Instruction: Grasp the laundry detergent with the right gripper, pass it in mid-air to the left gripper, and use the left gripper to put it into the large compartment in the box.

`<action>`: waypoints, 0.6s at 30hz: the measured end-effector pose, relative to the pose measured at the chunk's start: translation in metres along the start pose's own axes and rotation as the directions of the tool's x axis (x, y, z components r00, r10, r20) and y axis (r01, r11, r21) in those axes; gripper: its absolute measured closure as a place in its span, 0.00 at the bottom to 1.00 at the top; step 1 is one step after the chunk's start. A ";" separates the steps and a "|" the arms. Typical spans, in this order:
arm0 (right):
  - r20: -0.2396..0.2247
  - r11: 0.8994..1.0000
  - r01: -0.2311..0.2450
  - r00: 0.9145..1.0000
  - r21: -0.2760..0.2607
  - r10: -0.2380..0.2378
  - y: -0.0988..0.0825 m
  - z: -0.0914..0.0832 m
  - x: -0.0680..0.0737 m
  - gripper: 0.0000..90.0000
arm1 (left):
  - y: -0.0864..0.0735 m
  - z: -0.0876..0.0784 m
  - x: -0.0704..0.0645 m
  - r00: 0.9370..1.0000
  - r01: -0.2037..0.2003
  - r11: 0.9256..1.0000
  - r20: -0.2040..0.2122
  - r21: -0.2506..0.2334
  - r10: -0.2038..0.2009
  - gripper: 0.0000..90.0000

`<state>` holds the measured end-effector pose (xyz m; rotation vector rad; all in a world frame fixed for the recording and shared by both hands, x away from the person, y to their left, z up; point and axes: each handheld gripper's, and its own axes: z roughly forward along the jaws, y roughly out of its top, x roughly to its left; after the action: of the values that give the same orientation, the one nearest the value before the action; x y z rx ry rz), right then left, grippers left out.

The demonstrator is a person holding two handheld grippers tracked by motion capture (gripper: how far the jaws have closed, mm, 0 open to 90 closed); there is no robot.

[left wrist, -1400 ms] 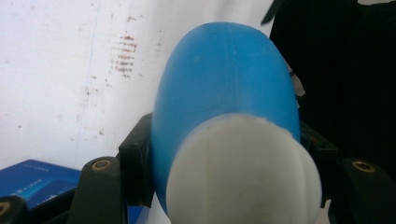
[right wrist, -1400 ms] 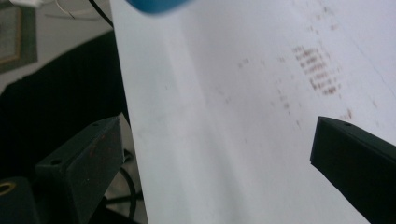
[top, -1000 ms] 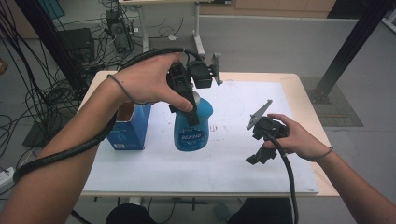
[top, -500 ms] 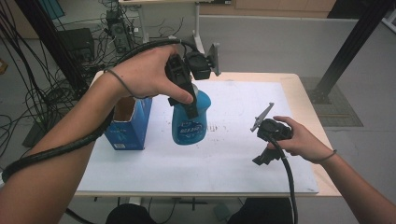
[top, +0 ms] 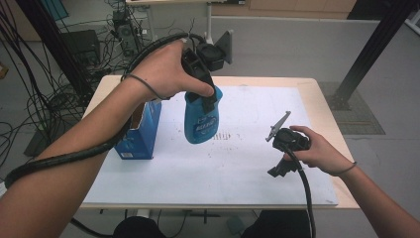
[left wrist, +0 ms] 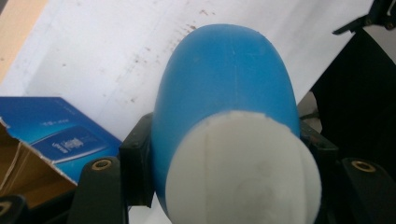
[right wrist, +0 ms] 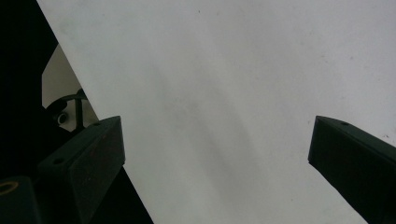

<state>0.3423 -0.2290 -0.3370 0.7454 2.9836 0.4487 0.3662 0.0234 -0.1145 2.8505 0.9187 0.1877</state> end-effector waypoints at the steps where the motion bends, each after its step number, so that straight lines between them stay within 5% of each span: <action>1: 0.000 1.000 -0.001 1.000 0.002 0.001 0.000 0.000 0.000 0.04 | 0.001 -0.002 0.001 1.000 0.015 1.000 -0.004 -0.006 -0.015 0.42; 10: 0.005 1.000 -0.016 1.000 0.003 0.016 -0.003 0.002 -0.003 0.04 | 0.003 -0.017 0.020 0.990 0.134 0.991 -0.031 -0.017 -0.134 0.42; 18: 0.012 1.000 -0.017 1.000 -0.012 0.017 -0.002 0.002 -0.002 0.04 | -0.003 -0.032 0.039 0.979 0.200 0.979 -0.043 -0.036 -0.201 0.42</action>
<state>0.3428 -0.2314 -0.3393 0.7708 2.9632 0.4602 0.3906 0.0522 -0.0810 2.7129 1.1930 0.2438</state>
